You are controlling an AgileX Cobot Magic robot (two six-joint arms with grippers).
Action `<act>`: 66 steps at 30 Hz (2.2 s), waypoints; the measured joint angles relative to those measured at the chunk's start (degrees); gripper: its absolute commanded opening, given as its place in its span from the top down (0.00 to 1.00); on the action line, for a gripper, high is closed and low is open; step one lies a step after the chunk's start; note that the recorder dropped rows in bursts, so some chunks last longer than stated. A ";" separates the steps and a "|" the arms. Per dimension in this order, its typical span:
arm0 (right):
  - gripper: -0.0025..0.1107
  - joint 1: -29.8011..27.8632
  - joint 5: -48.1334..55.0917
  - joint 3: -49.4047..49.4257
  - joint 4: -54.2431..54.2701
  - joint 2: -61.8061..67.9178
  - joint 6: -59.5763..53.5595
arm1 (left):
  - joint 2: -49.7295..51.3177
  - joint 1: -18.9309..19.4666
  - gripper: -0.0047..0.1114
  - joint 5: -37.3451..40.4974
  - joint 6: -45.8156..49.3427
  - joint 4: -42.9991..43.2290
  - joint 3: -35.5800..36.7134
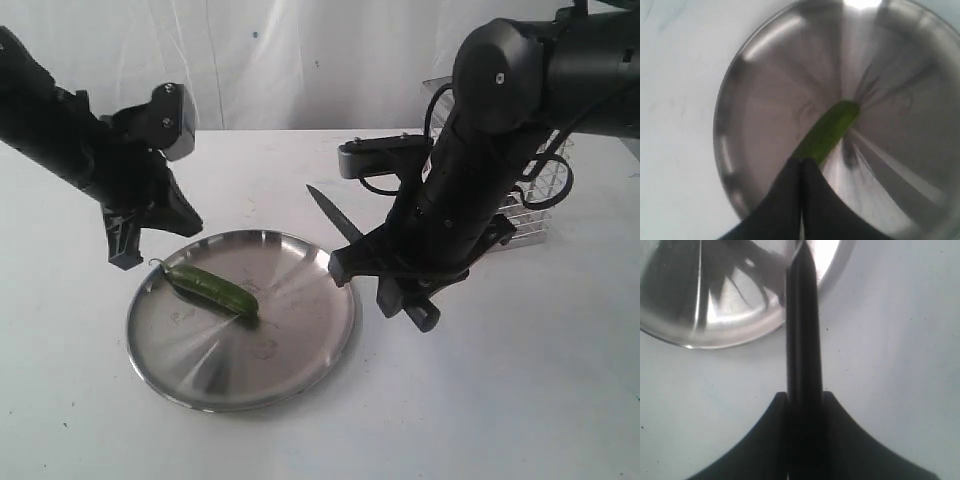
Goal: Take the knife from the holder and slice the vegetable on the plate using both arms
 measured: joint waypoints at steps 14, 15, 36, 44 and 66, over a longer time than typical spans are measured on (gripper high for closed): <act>0.98 -0.19 3.84 0.00 1.01 -1.76 -0.71 | 12.82 -0.12 0.36 -4.23 27.22 -6.91 -0.69; 0.98 -0.19 4.06 0.00 1.01 -1.76 -0.68 | 13.11 -0.12 0.36 -4.47 27.49 -6.91 -0.79; 0.98 -0.19 4.58 0.00 0.67 -1.76 -2.10 | 17.91 -0.01 0.65 -5.64 27.99 -8.63 -1.29; 0.98 -0.19 2.75 0.00 0.67 -1.76 -2.10 | 15.76 -0.01 0.96 -6.69 23.80 -9.08 -1.29; 0.98 -0.19 -5.24 0.00 2.27 -1.76 3.83 | 12.49 -5.92 0.84 -13.74 -19.15 -9.32 7.29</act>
